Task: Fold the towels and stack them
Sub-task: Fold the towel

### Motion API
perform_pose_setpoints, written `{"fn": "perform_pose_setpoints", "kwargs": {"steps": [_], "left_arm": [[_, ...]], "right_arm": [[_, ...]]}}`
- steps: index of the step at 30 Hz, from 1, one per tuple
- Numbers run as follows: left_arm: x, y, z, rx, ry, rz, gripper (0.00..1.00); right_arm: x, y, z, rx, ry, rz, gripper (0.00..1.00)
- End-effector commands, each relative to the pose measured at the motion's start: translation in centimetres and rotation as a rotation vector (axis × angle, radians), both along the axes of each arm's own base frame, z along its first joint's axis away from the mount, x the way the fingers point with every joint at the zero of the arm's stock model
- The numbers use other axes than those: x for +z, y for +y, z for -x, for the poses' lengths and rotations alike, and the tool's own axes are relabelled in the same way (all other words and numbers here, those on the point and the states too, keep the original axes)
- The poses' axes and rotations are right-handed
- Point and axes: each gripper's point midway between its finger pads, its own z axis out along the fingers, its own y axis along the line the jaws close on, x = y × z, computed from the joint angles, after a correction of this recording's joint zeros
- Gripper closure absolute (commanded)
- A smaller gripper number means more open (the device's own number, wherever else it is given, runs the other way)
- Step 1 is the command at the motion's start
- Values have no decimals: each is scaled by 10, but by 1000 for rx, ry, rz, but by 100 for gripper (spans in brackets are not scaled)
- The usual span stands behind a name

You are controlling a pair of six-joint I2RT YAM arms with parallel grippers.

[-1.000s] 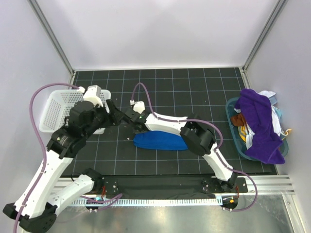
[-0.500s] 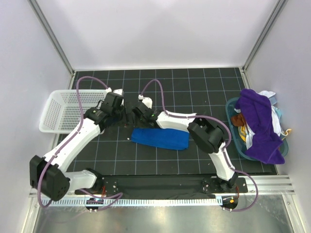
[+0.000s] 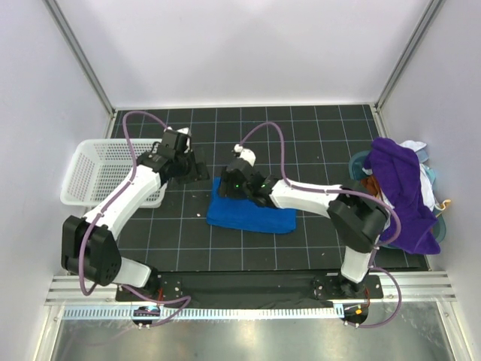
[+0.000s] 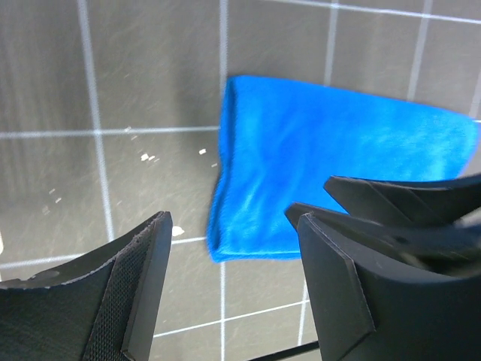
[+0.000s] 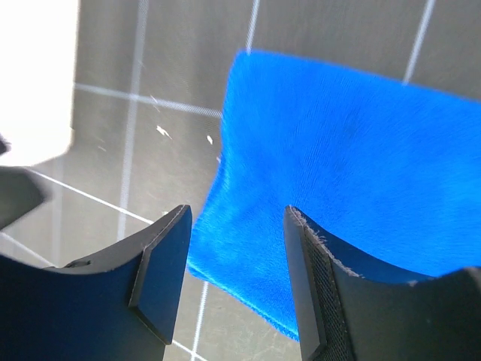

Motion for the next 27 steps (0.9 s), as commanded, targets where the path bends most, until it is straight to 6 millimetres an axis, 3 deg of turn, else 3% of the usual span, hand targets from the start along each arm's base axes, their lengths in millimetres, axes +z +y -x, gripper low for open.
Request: {"fn": "perform_pose_setpoints", "kwargs": {"steps": [1, 3, 4, 5, 6, 7, 8, 10, 14, 18, 27], "left_arm": [[14, -21, -15, -68, -32, 77, 29], [6, -31, -12, -102, 10, 117, 29], [-6, -34, -12, -107, 46, 120, 30], [-14, -37, -10, -113, 62, 126, 30], [-22, -37, -9, -116, 82, 129, 30], [-27, -38, -9, -117, 87, 127, 28], [-40, -36, -8, -112, 112, 115, 27], [-49, -36, -7, -112, 132, 106, 26], [-75, -40, -3, -122, 192, 83, 26], [-93, -49, 4, -131, 233, 73, 26], [-133, -62, 21, -107, 297, 17, 29]], "right_arm": [[58, -3, -13, -40, -114, -135, 41], [63, -18, -12, -71, -124, -135, 43], [83, -31, -14, -103, -157, -166, 44], [76, -43, -9, -118, -149, -153, 44], [82, -52, -8, -132, -162, -162, 44], [101, -66, -8, -153, -196, -189, 44], [98, -78, -5, -167, -200, -176, 44], [112, -102, -1, -194, -230, -179, 43], [128, -131, 6, -221, -273, -147, 43], [140, -151, 10, -236, -311, -121, 42], [144, -182, 18, -254, -345, -66, 41]]}}
